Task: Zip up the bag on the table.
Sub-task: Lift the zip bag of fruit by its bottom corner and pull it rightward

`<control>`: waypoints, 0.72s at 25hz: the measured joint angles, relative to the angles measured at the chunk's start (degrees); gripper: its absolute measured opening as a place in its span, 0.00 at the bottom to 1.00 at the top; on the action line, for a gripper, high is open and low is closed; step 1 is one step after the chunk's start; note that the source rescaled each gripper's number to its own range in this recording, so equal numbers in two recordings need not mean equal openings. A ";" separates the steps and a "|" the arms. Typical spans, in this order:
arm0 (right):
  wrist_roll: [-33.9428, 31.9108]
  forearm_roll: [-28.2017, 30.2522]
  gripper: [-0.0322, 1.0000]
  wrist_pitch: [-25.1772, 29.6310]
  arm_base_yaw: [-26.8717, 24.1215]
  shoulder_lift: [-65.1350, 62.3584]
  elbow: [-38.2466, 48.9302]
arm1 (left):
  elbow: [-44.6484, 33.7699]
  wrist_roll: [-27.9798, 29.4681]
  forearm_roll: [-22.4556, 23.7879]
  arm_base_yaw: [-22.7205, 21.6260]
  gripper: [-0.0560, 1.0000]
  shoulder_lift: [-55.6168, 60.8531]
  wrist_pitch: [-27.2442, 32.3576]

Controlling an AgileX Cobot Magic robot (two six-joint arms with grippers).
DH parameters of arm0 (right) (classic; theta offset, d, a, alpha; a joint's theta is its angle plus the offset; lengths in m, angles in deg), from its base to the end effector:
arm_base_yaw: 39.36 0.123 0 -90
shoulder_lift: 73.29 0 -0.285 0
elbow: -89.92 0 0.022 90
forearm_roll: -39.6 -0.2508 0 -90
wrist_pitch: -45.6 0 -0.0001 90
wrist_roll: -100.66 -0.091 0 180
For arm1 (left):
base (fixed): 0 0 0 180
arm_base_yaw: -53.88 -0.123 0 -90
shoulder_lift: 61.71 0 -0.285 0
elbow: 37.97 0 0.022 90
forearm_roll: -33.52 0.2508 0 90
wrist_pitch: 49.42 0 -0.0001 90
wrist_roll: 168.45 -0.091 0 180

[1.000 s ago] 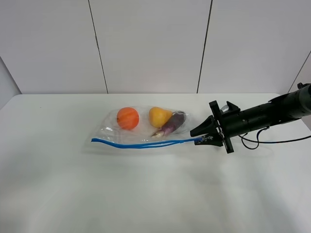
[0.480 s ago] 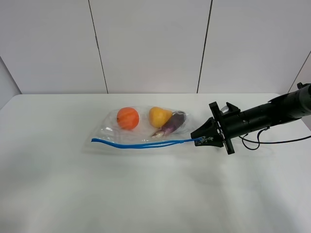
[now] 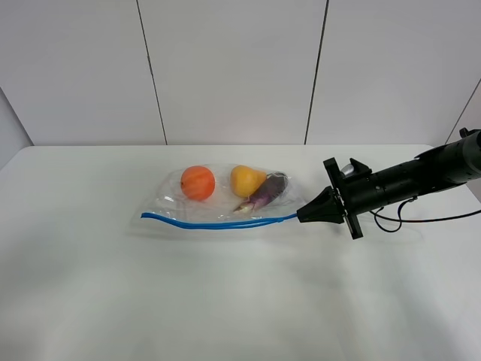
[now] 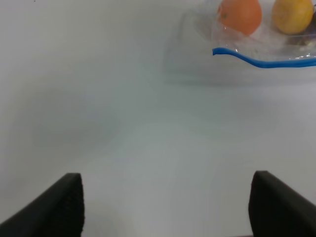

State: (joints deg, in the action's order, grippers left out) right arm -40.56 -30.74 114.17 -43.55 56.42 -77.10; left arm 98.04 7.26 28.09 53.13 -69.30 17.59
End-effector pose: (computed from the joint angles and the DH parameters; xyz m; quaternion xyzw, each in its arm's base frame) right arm 0.3539 0.0541 0.1125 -0.0974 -0.8548 -0.5084 0.0366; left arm -0.0200 -0.0082 0.2904 0.0329 0.8582 -0.0245 0.5116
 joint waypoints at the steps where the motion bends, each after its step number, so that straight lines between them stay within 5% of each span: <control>1: 0.00 -0.31 0.03 0.07 0.00 0.00 0.00 | 0.00 0.00 0.00 0.00 0.89 0.00 0.00; 18: 1.04 -6.17 0.03 0.30 1.86 0.00 0.00 | 0.00 0.00 0.00 0.00 0.89 0.00 0.00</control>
State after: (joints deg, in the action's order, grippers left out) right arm -39.52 -36.91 114.47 -41.70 56.42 -77.10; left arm 98.04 7.26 28.09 53.13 -69.30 17.59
